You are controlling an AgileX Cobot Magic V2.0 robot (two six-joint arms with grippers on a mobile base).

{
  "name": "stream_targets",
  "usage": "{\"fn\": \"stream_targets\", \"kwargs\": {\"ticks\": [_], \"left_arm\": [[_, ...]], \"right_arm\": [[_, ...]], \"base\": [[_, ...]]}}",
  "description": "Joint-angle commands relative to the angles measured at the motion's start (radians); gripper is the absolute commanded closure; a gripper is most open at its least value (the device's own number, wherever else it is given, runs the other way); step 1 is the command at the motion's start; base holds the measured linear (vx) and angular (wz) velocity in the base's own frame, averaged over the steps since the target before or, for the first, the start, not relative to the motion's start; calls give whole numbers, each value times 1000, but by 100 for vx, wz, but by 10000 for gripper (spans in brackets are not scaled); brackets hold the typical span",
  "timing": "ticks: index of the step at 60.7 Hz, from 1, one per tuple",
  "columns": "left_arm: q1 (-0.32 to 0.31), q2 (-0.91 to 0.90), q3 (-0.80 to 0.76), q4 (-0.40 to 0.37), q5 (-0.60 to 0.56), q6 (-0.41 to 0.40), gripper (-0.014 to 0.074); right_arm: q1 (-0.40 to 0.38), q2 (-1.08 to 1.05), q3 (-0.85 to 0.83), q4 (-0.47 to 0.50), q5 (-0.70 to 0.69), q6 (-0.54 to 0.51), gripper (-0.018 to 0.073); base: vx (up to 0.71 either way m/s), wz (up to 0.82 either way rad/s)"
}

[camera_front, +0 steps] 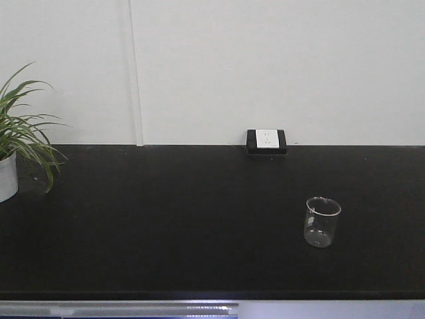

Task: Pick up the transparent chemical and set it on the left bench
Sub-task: 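Drive the base around the corner to the bench with white bins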

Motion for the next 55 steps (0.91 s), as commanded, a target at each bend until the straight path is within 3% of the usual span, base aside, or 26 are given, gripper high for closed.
{"fn": "stream_targets", "kwargs": {"ticks": [1, 34, 55], "left_arm": [[-2, -19, 16, -1, -78, -8, 600], [-2, -19, 16, -1, -78, -8, 600], [-2, -19, 16, -1, -78, -8, 600]], "right_arm": [[-5, 5, -31, -7, -64, 2, 476], [-5, 5, -31, -7, -64, 2, 477], [-5, 5, -31, -7, -64, 2, 477]], "base": [[-40, -2], [-40, 4], [-28, 30]]}}
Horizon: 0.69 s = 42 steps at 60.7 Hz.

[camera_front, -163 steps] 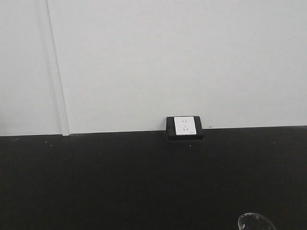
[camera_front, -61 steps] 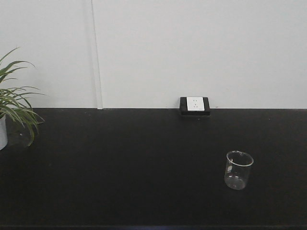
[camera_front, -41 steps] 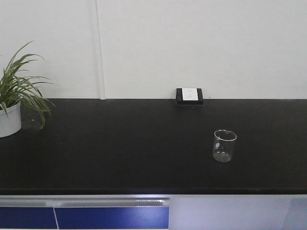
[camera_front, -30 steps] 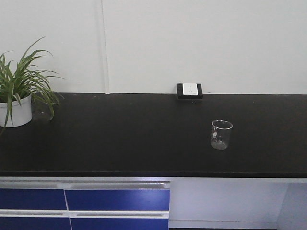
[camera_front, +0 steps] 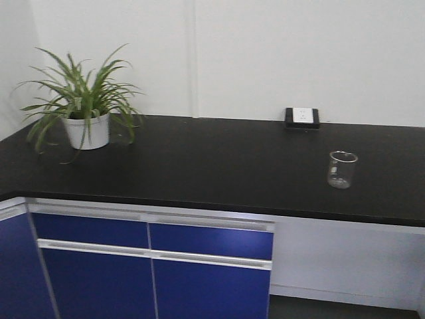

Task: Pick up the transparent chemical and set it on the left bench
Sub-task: 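Drive the base around the corner to the bench with white bins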

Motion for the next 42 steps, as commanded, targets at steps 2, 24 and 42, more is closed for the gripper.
{"fn": "stream_targets", "kwargs": {"ticks": [2, 24, 42], "left_arm": [[-2, -19, 16, -1, -78, -8, 600], [-2, -19, 16, -1, -78, -8, 600], [-2, -19, 16, -1, -78, -8, 600]], "right_arm": [[-4, 5, -31, -7, -64, 2, 477], [-4, 5, -31, -7, -64, 2, 477], [-4, 5, -31, -7, -64, 2, 477]], "base": [[-20, 59], [-16, 82], [-10, 86]]}}
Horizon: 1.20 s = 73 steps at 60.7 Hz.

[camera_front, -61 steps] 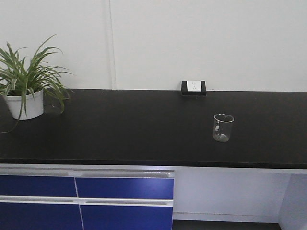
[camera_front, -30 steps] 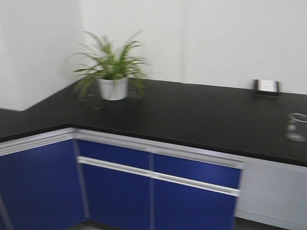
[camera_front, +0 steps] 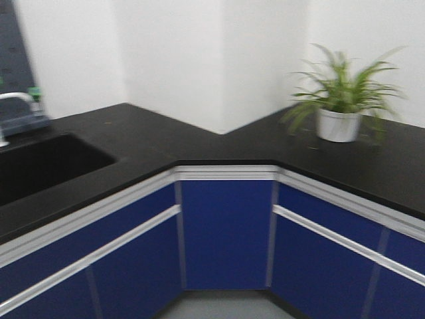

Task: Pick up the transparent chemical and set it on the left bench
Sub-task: 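Drive the base around the corner to the bench with white bins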

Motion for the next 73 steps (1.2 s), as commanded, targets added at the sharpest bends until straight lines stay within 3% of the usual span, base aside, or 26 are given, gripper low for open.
{"fn": "stream_targets", "kwargs": {"ticks": [1, 40, 73], "left_arm": [[-2, -19, 16, -1, -78, -8, 600], [-2, -19, 16, -1, -78, -8, 600], [-2, -19, 16, -1, -78, -8, 600]], "right_arm": [[-4, 5, -31, -7, -64, 2, 477], [-4, 5, -31, -7, -59, 2, 476], [-4, 5, -31, -7, -59, 2, 476]], "base": [[-5, 88], [5, 80], [22, 52]]}}
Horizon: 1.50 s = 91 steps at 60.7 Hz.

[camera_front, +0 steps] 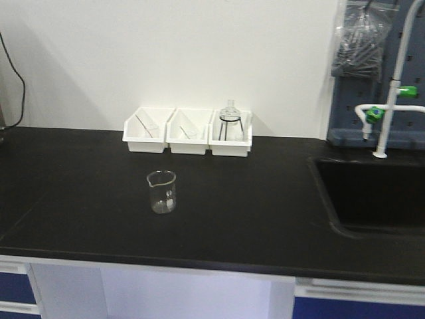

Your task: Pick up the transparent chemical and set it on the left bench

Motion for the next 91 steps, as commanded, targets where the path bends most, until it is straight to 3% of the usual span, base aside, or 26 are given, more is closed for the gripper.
{"fn": "stream_targets", "kwargs": {"ticks": [1, 91], "left_arm": [[-2, -19, 16, -1, -78, -8, 600], [-2, -19, 16, -1, -78, -8, 600]], "right_arm": [[-4, 5, -31, -7, -61, 2, 476], [-4, 5, -31, -7, -61, 2, 476]], "base": [[31, 25], [28, 6]]}}
